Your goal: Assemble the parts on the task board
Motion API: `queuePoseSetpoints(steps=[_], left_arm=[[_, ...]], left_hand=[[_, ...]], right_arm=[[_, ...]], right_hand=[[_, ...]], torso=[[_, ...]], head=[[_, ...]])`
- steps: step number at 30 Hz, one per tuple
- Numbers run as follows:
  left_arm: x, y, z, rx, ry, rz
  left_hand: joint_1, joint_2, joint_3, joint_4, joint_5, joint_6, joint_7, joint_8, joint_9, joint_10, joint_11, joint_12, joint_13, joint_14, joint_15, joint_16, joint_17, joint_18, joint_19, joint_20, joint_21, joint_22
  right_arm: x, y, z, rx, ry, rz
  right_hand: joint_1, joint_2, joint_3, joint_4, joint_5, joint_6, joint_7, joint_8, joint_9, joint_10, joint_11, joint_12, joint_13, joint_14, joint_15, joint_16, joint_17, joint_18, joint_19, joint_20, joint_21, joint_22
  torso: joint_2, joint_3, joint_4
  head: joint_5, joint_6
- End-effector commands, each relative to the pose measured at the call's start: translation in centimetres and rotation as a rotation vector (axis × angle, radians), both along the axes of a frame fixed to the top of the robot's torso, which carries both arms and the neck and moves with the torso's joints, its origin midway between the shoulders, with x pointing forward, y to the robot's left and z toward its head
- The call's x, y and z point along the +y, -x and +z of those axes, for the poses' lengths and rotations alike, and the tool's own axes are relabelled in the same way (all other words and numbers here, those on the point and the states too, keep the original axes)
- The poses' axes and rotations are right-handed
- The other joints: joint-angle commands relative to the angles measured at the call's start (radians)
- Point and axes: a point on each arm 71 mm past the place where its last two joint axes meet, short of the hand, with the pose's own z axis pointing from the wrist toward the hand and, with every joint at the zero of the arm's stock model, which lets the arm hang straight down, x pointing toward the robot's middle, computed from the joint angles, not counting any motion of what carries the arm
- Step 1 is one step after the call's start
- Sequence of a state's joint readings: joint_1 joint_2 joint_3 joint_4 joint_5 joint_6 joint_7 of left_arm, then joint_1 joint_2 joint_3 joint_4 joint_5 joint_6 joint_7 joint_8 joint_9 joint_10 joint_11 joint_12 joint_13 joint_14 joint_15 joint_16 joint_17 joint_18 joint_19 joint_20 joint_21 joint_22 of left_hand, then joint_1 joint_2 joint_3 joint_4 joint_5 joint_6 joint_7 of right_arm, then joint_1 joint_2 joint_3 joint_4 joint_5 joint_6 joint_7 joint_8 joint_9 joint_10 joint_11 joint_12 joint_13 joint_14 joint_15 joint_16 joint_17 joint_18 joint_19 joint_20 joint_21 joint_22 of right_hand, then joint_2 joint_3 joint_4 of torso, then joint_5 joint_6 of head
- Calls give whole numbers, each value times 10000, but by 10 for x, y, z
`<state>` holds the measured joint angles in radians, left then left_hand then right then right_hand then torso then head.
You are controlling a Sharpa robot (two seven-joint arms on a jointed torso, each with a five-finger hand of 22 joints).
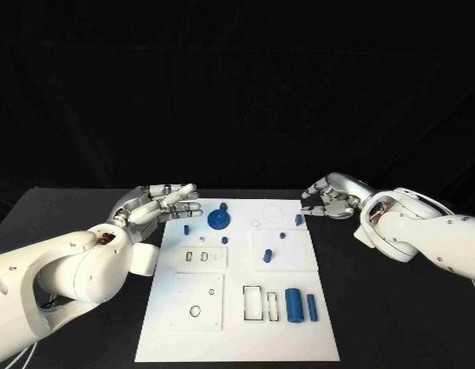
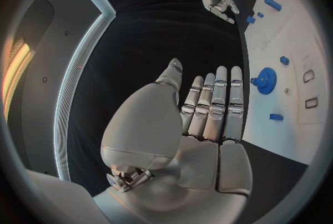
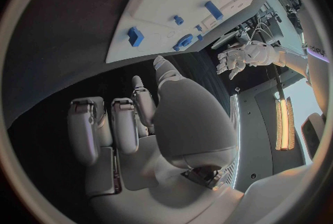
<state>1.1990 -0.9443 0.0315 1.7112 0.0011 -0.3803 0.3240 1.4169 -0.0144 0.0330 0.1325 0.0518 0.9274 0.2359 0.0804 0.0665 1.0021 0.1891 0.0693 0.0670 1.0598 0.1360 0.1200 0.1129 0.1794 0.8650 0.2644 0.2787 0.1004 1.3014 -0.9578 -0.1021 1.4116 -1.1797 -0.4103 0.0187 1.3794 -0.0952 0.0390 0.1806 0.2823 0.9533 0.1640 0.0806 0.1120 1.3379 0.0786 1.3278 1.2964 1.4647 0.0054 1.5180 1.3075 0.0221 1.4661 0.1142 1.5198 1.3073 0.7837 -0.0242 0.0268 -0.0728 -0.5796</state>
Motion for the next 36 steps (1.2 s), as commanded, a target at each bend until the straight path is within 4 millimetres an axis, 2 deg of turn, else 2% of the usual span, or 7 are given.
queuePoseSetpoints(steps=[1,3,7,14,15,28,36], left_arm=[[-1,0,1,-43,85,-152],[-1,-1,0,-43,75,-122],[0,-2,0,-47,64,-83],[0,-3,0,-60,79,-108],[0,-3,0,-61,81,-111],[0,-3,0,-56,76,-101],[1,-3,-1,-50,70,-92]], left_hand=[[73,25,-17,-44,-4,-53,18,-39,5,-63,-17,-28,1,36,65,-53,11,48,48,48,-15,-15],[73,25,-17,-44,-4,-53,18,-39,5,-63,-17,-28,1,36,65,-53,11,48,48,48,-15,-15],[73,25,-17,-44,-4,-53,18,-39,5,-63,-17,-28,1,36,65,-53,11,48,48,48,-15,-15],[73,25,-17,-44,-4,-53,18,-39,5,-63,-17,-28,1,36,65,-53,11,48,48,48,-15,-15],[73,25,-17,-44,-4,-53,18,-39,5,-63,-17,-28,1,36,65,-53,11,48,48,48,-15,-15],[73,25,-17,-44,-4,-53,18,-39,5,-63,-17,-28,1,36,65,-53,11,48,48,48,-15,-15],[75,37,-21,-55,-3,-32,6,-34,9,-42,-25,-18,6,39,63,-67,15,48,46,48,-16,-21]], right_arm=[[-1,1,-5,180,-410,594],[-4,0,-8,287,-398,558],[-8,-4,-15,504,-384,391],[-7,-10,-28,759,-340,279],[-7,-10,-30,777,-338,278],[4,-11,-40,1053,-355,604],[7,-11,-41,1091,-361,640]], right_hand=[[55,-56,-48,-13,53,-59,-3,-33,-12,-98,6,-46,-15,753,-6,2,1297,-48,589,-20,-8,2124],[109,-67,-47,-46,54,-62,-7,-34,-15,-100,5,-49,-15,755,-4,4,1303,-47,588,-16,-11,2122],[244,-39,-15,-121,7,-35,-23,-19,-14,-86,-9,-39,-1,760,-10,12,1327,-50,597,-13,-5,2132],[566,69,140,-312,254,15,-42,-1,-19,-74,-37,-42,12,764,-34,18,1352,-52,606,-31,-1,2144],[586,76,155,-326,273,24,-44,3,-19,-72,-38,-42,13,765,-35,19,1355,-53,608,-32,0,2146],[685,137,273,-402,299,187,-81,73,-2,-10,-71,3,68,769,-58,25,1375,-54,614,-49,2,2154],[704,167,316,-416,303,238,-91,92,2,19,-81,27,94,771,-68,27,1384,-58,625,-58,13,2166]], torso=[[2,41,-24],[6,46,-21],[9,15,-6],[5,28,15],[13,40,20],[-3,33,-14],[-7,28,5]], head=[[14,-16],[19,-38],[4,-83],[-31,-125],[-36,-121],[22,-188],[8,-184]])
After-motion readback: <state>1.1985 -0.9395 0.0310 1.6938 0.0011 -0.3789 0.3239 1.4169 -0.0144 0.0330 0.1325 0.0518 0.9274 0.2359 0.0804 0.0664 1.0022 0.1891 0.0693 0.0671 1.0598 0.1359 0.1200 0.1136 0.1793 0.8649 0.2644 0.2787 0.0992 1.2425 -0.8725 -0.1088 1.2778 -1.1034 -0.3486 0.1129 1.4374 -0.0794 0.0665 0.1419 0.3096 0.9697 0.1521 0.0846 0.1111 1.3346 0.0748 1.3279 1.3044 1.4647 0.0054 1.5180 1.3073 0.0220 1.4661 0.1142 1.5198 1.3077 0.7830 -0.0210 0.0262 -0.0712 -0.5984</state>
